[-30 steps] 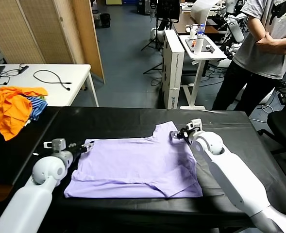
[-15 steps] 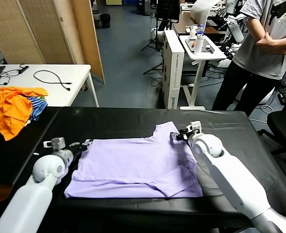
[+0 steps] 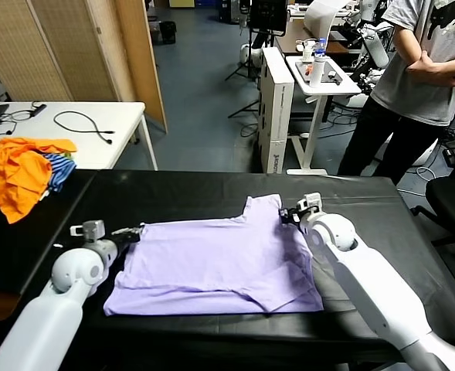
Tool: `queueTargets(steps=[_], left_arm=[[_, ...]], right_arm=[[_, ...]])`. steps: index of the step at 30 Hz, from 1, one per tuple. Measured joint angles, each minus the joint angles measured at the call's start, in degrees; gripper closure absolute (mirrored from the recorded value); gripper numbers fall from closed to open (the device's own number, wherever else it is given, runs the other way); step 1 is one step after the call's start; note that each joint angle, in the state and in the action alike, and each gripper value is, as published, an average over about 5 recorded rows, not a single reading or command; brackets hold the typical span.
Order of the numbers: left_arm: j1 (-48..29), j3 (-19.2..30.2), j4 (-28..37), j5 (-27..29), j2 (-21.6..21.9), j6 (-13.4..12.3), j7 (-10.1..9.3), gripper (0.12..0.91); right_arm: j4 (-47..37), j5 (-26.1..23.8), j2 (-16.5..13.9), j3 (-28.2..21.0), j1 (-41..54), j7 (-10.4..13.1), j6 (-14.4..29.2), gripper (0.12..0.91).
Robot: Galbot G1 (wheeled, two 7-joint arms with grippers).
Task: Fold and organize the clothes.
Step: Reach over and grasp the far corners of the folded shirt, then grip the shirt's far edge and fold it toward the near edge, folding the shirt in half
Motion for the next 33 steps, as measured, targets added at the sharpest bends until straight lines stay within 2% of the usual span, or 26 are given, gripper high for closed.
queueTargets(steps=[9, 17, 27, 33], left_arm=[[2.5, -2.7, -4.2, -0.3, 1.9, -0.9, 0.66, 0.872], [8.3, -6.6, -9.0, 0.9, 2.4, -2.1, 1.73, 0.872], [17.1, -8.7, -16.7, 2.1, 3.3, -1.5, 0.92, 0.872], [21.3, -9.8, -20.1, 3.0, 3.4, -1.1, 0.46, 0.872]], right_arm=[[8.4, 0.3, -2.7, 5.4, -6.5, -0.1, -1.1, 0.886], [17.2, 0.9, -5.4, 9.6, -13.9, 0.9, -3.1, 0.886], [28.2, 1.8, -9.9, 15.0, -27.3, 3.1, -5.9, 0.886], [32.3, 1.4, -10.7, 16.8, -33.1, 3.5, -5.9, 0.886]])
